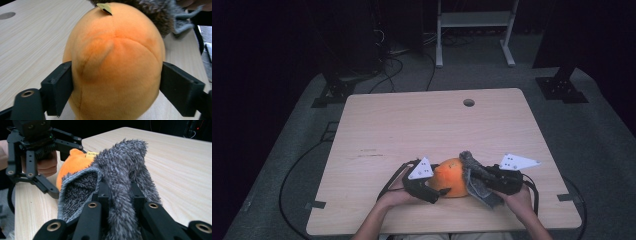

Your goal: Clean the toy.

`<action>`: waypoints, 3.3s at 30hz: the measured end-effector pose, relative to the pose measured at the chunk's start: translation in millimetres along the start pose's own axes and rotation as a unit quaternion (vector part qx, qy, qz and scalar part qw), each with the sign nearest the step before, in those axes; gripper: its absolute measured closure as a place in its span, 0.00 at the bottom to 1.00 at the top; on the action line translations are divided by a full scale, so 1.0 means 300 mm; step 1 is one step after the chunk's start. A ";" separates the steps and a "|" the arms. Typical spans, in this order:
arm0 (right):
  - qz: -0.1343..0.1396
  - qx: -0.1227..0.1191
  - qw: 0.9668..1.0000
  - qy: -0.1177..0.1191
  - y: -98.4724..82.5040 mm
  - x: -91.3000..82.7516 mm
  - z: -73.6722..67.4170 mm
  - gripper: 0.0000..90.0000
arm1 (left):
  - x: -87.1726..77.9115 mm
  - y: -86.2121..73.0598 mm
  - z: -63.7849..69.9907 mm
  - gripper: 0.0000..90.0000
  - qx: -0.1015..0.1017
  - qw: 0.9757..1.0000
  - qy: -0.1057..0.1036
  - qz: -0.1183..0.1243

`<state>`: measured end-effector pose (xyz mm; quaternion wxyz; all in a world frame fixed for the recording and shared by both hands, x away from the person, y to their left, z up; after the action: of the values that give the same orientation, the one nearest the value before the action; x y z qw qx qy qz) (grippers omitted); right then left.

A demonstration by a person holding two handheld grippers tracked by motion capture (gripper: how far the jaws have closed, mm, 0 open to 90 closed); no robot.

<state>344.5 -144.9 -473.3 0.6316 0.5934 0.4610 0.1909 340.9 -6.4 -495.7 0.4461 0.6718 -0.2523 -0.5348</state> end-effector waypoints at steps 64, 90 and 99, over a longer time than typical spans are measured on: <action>0.042 -0.006 0.999 -0.005 0.111 -0.076 -0.011 0.85 | -0.039 0.132 0.027 0.37 -0.003 0.997 -0.009 0.075; 0.028 0.014 0.999 -0.018 0.057 -0.038 0.034 0.84 | 0.017 0.068 -0.016 0.09 -0.030 0.999 0.009 0.037; 0.063 0.008 0.997 -0.038 0.111 -0.068 0.037 0.84 | -0.025 0.123 -0.014 0.33 -0.022 0.998 0.051 0.034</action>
<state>353.4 -159.8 -436.8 0.6305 0.6333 0.3998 0.2039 347.6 -16.3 -459.7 0.4912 0.6788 -0.2403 -0.4901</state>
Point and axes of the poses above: each handheld gripper's, and its own axes: x roughly forward along the jaws, y roughly out of its top, z roughly to its right, the point moved 10 cm from there along x, roughly forward along the jaws
